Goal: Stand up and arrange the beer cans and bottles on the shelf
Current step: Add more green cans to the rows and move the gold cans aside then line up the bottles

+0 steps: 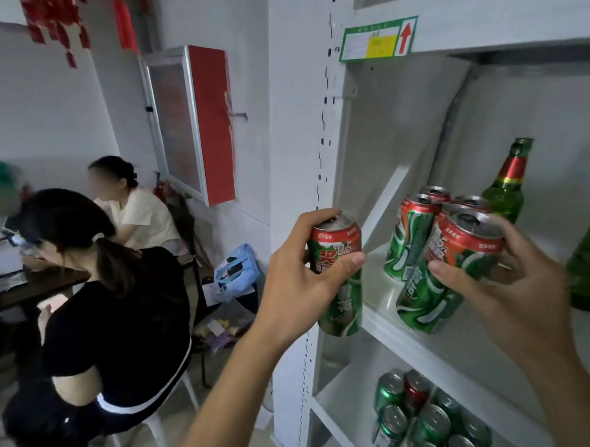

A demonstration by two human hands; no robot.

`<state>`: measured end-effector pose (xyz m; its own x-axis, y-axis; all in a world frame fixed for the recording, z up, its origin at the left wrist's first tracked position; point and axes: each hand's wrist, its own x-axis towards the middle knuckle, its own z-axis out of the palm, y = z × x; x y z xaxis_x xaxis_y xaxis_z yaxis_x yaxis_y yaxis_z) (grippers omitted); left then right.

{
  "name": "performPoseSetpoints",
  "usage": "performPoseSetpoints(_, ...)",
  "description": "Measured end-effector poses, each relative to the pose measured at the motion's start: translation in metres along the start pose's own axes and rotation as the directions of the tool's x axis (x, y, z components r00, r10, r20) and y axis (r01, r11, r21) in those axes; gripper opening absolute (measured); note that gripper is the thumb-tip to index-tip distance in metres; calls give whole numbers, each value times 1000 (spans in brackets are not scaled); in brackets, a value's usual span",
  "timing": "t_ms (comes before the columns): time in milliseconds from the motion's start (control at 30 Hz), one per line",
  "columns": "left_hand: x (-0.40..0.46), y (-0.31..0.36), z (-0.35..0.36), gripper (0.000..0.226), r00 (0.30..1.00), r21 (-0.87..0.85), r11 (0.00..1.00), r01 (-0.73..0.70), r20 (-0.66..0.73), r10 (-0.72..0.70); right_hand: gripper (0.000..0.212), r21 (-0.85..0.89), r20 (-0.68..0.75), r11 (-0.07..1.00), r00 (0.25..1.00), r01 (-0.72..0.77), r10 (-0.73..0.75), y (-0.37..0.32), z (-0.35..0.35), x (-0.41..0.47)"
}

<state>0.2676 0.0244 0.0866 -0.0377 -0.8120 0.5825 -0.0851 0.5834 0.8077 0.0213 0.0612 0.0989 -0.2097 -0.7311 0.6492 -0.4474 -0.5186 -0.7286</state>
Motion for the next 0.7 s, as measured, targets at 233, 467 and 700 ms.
performPoseSetpoints(233, 49, -25, 29, 52, 993, -58, 998, -12, 115, 19, 74, -42, -95, 999, 995, 10, -14, 20, 14, 14)
performPoseSetpoints(467, 84, -51, 46, 52, 975, -111, 994, -11, 221, 35, 73, -143, -142, 988, 989, -60, 39, 29, 28, 20)
performPoseSetpoints(700, 107, -79, 55, 54, 915, -236, 971, 24, 396, 74, 66, -313, -340, 941, 940, -131, 18, 25, 72, 11)
